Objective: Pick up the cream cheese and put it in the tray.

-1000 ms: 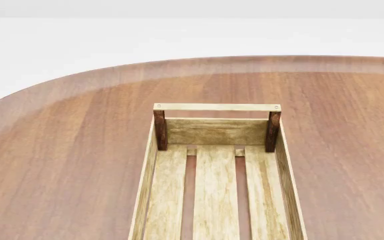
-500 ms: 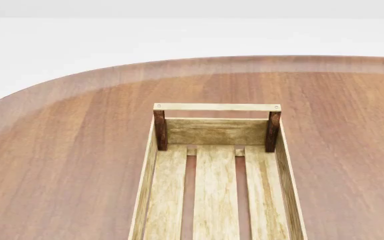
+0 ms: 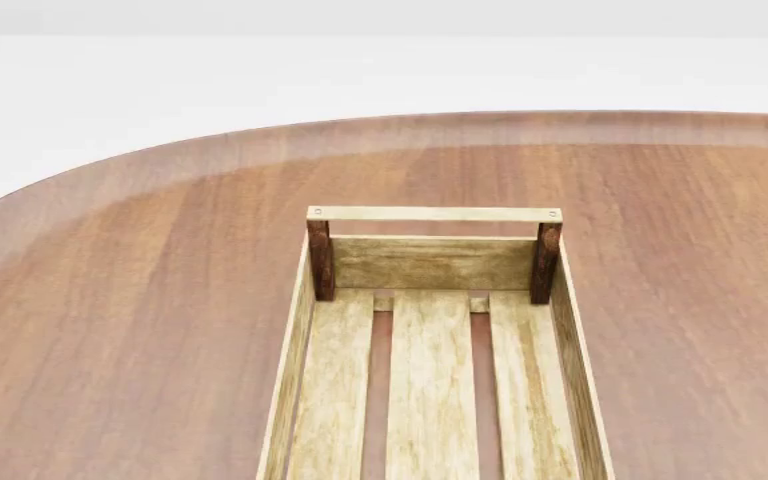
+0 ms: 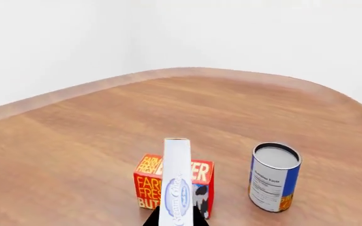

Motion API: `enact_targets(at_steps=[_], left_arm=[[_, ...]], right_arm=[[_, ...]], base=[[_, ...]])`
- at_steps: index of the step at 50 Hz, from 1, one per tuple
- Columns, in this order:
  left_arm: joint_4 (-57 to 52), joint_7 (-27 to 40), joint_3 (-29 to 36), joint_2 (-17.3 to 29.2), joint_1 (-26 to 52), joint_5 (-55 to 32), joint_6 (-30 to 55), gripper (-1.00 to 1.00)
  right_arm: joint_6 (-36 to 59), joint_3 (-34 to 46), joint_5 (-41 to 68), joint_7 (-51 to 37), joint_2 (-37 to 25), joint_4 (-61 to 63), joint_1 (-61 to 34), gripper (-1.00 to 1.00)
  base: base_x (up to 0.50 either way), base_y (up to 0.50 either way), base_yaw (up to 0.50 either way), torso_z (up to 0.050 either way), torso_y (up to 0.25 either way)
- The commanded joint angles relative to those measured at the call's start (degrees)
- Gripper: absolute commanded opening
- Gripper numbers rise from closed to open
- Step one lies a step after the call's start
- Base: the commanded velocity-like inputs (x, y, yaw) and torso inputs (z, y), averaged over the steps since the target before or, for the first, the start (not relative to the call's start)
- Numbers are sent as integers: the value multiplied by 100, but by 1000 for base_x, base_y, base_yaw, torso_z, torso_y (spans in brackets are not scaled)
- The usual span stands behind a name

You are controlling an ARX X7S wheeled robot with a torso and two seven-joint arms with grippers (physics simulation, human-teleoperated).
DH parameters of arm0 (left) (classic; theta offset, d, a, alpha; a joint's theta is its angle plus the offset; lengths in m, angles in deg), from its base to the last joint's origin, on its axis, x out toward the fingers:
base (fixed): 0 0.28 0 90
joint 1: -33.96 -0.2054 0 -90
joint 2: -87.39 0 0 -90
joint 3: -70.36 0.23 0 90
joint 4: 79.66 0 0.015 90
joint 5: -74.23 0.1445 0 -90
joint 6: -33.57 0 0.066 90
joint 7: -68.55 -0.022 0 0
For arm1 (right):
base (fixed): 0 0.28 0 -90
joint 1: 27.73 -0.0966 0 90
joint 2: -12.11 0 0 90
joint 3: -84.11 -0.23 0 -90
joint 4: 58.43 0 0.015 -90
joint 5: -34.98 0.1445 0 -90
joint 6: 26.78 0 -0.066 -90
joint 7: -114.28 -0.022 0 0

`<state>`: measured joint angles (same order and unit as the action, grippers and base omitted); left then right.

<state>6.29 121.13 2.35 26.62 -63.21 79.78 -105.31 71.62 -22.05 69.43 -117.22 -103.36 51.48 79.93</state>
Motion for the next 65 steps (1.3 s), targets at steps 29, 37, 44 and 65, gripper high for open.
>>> enact_targets(at_steps=[29, 37, 44, 65], left_arm=[[5, 16, 9, 19, 5, -9, -11, 100], [3, 2, 26, 42, 10, -68, -18, 100], [2, -6, 38, 52, 12, -90, -26, 100], [18, -10, 51, 52, 34, -95, -17, 100]], right_arm=[[2101, 1313, -493, -580, -850, 677, -2047, -100], [2413, 1637, -552, -547, -891, 588, -2502, -100], [2564, 2000, -541, -229, -960, 464, -2914, -100], [2807, 2954, -561, 801, -1009, -127, -3953, -100]], base=[[0, 0, 0, 0, 0], [0, 0, 0, 0, 1], [0, 0, 0, 0, 0], [0, 0, 0, 0, 0]])
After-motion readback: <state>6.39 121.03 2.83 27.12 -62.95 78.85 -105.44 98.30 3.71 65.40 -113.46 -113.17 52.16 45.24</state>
